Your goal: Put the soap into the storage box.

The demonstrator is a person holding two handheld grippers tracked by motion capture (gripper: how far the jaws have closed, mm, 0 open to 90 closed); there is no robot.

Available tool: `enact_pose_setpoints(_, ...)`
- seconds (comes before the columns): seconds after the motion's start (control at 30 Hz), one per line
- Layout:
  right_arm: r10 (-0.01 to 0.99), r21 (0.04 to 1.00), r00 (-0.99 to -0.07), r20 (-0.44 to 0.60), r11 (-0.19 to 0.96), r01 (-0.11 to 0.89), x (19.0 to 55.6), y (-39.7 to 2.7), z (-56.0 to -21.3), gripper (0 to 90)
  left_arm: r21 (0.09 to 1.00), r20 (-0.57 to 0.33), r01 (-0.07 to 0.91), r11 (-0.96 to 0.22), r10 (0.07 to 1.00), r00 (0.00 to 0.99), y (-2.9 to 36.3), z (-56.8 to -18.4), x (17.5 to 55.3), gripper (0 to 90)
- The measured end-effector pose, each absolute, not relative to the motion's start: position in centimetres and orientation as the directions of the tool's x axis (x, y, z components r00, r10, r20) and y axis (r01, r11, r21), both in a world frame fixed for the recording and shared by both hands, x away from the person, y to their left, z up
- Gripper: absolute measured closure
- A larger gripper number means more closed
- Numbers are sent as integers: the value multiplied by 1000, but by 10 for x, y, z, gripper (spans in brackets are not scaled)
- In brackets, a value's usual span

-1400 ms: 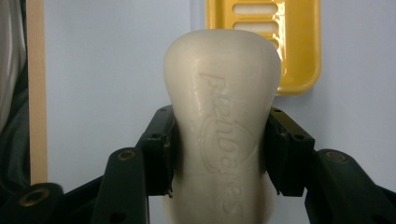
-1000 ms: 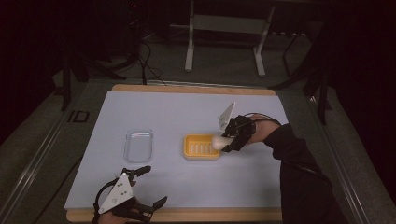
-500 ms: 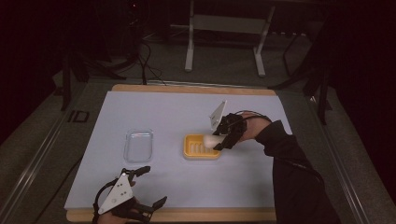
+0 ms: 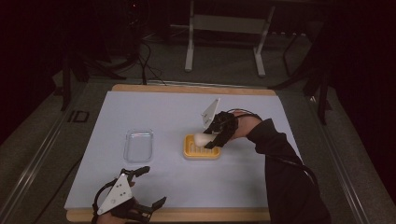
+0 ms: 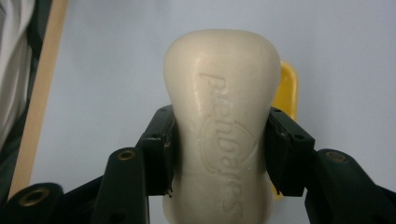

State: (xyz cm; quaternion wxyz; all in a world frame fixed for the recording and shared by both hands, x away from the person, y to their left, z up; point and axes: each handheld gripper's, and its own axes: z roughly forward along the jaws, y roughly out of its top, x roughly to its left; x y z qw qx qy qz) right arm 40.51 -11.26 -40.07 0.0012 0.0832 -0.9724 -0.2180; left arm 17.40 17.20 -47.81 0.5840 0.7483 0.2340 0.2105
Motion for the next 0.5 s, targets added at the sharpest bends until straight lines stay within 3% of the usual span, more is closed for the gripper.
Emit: enact_pose_setpoints(0.5,-159,533,-987,-28,833,-149,418,-108,-404,498,972,44,102,-212,592,805,172,-478,174,2)
